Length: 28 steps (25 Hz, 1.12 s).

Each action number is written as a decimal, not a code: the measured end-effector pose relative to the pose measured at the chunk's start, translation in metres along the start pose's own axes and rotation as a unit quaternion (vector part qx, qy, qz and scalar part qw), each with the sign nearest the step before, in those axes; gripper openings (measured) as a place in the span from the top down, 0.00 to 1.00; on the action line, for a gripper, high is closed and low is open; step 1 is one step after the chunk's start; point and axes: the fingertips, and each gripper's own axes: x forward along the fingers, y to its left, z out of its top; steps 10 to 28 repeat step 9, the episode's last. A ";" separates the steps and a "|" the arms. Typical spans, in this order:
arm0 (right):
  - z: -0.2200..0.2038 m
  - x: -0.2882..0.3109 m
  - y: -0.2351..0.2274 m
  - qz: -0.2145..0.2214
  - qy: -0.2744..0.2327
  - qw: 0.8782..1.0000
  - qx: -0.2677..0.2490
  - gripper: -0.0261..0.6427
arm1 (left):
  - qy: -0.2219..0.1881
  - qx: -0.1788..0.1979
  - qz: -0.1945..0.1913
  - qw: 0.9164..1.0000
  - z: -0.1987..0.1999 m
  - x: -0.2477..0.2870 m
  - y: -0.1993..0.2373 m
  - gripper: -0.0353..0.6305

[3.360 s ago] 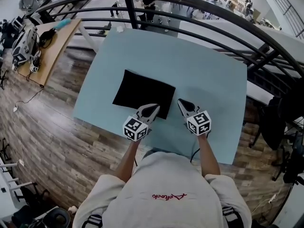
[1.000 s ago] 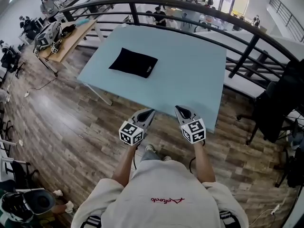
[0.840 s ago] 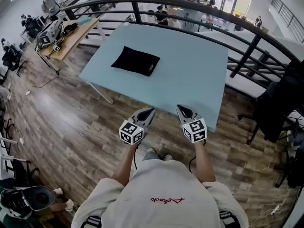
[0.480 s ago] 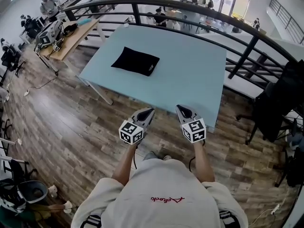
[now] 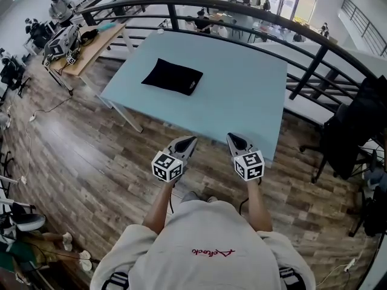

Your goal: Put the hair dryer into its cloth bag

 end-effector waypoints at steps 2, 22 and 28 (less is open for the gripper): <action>-0.001 0.000 0.000 -0.001 0.004 1.000 -0.007 0.94 | 0.002 0.000 0.002 1.000 -0.001 -0.001 0.002 0.94; -0.010 -0.002 -0.002 0.000 0.016 1.000 -0.009 0.94 | 0.008 0.000 0.003 1.000 -0.007 0.001 0.001 0.94; -0.010 -0.002 -0.002 0.000 0.016 1.000 -0.009 0.94 | 0.008 0.000 0.003 1.000 -0.007 0.001 0.001 0.94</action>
